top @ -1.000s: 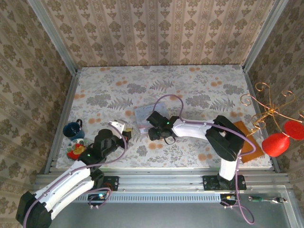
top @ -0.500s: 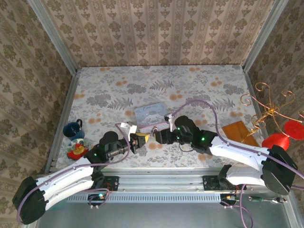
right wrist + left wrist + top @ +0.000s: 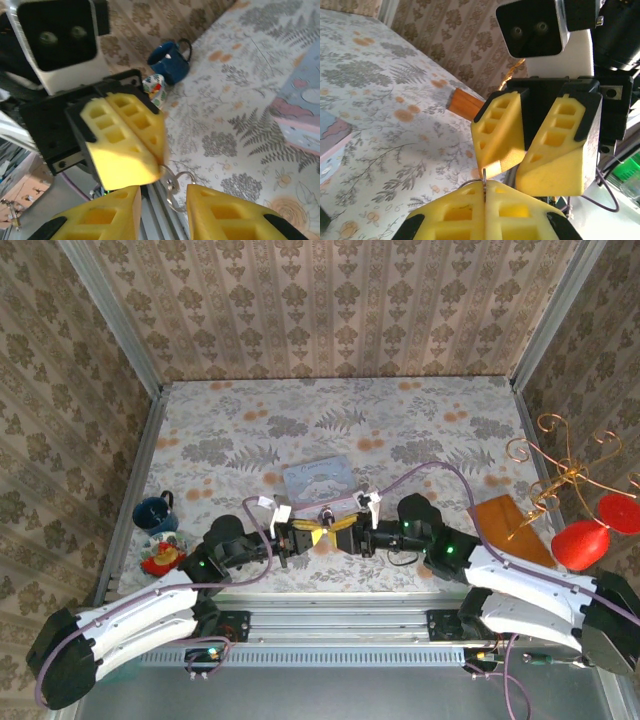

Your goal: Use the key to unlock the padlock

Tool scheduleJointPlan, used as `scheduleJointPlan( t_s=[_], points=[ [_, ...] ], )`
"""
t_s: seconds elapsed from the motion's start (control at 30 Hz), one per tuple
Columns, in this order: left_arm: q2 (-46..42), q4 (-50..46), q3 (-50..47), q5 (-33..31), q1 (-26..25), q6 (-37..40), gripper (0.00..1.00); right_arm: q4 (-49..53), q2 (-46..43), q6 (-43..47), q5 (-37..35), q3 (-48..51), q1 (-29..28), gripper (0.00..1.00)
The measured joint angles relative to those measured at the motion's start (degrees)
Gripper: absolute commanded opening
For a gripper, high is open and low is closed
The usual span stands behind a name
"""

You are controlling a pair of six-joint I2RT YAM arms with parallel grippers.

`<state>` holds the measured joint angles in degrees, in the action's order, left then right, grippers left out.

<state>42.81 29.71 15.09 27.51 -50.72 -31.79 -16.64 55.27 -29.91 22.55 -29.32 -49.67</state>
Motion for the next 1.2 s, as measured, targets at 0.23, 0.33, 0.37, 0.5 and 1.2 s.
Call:
scheduleJointPlan(
  t_s=[0.23,0.33,0.37,0.5,1.2],
  points=[
    [1.53,2.1,0.9,4.63,-1.46,0.07,0.0,-1.44,-1.09,1.11,1.38,1.42,0.0,0.33],
    [2.19,2.21,1.18,5.03,-1.7,0.07,0.0,-1.64,-1.27,1.4,1.99,1.51,0.0,0.29],
    [2.25,2.32,1.18,5.09,-1.7,0.09,0.0,-1.62,-1.4,1.7,2.12,1.51,0.0,0.26],
    [2.25,2.93,1.2,5.18,-1.81,0.48,0.0,-1.57,-2.16,2.64,2.62,1.53,0.0,0.19],
    [-2.51,-13.92,6.21,-9.77,-2.54,4.57,0.65,13.68,-4.59,1.4,-19.8,-0.63,0.17,0.0]
  ],
)
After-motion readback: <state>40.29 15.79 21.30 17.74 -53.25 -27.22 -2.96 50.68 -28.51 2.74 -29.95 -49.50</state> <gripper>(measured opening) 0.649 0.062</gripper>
